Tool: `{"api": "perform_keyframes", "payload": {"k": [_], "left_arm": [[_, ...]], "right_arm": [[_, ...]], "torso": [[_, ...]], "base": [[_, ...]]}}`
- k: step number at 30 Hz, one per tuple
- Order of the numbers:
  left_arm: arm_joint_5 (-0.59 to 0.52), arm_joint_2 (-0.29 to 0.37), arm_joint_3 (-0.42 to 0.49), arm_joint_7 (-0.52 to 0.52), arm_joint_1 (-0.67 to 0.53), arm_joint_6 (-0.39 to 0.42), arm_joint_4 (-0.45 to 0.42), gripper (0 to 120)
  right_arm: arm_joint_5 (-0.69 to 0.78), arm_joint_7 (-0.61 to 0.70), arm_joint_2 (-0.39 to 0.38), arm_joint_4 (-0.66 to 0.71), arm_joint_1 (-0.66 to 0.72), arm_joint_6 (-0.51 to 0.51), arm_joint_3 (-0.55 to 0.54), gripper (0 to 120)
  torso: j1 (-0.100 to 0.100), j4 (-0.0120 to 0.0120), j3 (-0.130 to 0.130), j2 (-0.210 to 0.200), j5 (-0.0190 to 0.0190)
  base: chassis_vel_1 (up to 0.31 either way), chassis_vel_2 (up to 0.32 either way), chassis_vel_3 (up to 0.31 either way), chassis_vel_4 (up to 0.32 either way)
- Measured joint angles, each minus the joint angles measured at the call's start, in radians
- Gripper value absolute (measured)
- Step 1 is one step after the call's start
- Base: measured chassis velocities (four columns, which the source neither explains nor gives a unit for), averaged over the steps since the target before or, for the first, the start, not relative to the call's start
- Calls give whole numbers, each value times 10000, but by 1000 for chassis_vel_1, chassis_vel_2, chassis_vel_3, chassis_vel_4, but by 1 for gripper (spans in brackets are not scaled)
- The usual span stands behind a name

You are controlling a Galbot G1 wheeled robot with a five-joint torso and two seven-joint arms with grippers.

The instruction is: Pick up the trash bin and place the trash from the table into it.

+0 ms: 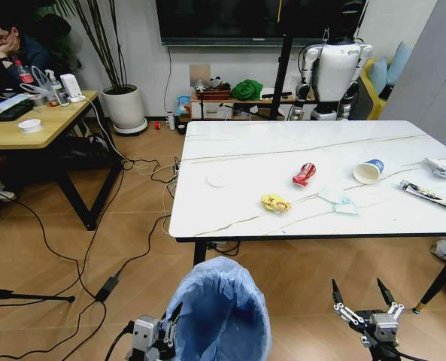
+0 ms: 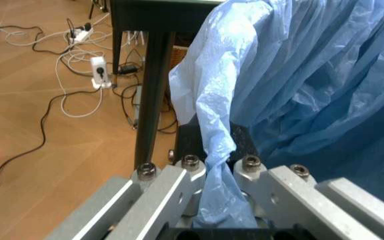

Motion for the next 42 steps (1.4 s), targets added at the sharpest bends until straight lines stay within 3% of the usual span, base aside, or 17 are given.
{"api": "perform_keyframes", "payload": {"k": [33,42], "left_arm": [[169,-125,96,-110,-42,-288,133,0],[320,-156,103,-211,-26,-434,150,0]], "right_arm": [[-48,15,-54,-73,18,-50,-70,100],[-59,16,-22,-127,15,-49,-119,100]], "torso": [[784,2,964,1747,0],[813,1,1004,1813,0]], "base": [[0,0,0,0],[0,0,0,0]]}}
